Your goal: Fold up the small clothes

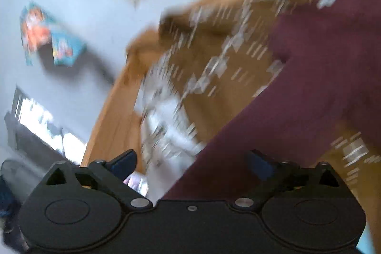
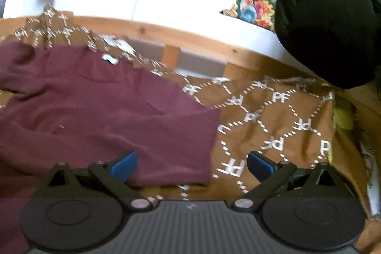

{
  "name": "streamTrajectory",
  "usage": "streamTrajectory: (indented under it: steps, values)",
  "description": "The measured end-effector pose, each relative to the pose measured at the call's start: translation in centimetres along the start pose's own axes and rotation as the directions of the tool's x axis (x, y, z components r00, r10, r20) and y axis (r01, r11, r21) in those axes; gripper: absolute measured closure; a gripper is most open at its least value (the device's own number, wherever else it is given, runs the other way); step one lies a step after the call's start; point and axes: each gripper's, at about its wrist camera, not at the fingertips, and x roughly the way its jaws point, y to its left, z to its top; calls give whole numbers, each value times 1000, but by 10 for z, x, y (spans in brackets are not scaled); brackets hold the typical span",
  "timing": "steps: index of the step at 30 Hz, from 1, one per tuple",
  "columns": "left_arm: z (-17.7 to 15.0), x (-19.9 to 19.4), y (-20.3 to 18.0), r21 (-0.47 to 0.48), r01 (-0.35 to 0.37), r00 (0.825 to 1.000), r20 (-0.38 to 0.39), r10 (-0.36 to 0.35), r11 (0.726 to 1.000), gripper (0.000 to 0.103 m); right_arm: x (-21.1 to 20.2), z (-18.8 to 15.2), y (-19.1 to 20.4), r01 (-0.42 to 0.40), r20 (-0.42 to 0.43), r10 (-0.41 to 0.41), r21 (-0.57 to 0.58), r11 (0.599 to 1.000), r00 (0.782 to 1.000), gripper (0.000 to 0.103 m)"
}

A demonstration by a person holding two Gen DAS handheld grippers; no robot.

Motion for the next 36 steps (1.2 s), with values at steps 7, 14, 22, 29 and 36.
streamTrajectory:
  steps: [7,14,22,29,36]
  values:
    - [-2,26,33,-179,215,964,-121,-238,960,91,-5,8,14,-36,26,35,22,999,999,1]
    - [21,-16,27,-322,170,948,-203,-243,931,103,-11,17,20,-96,52,92,79,992,994,1]
    - [87,-90,2,-598,358,832,-144,-535,717,103,-27,16,33,-166,81,160,63,984,984,1]
    - [126,-83,-113,-607,574,618,-118,-777,549,100,-26,11,26,-227,55,222,128,965,973,1]
    - [108,-80,-126,-593,658,578,1,-816,465,60,-20,7,22,-290,15,295,233,928,955,1]
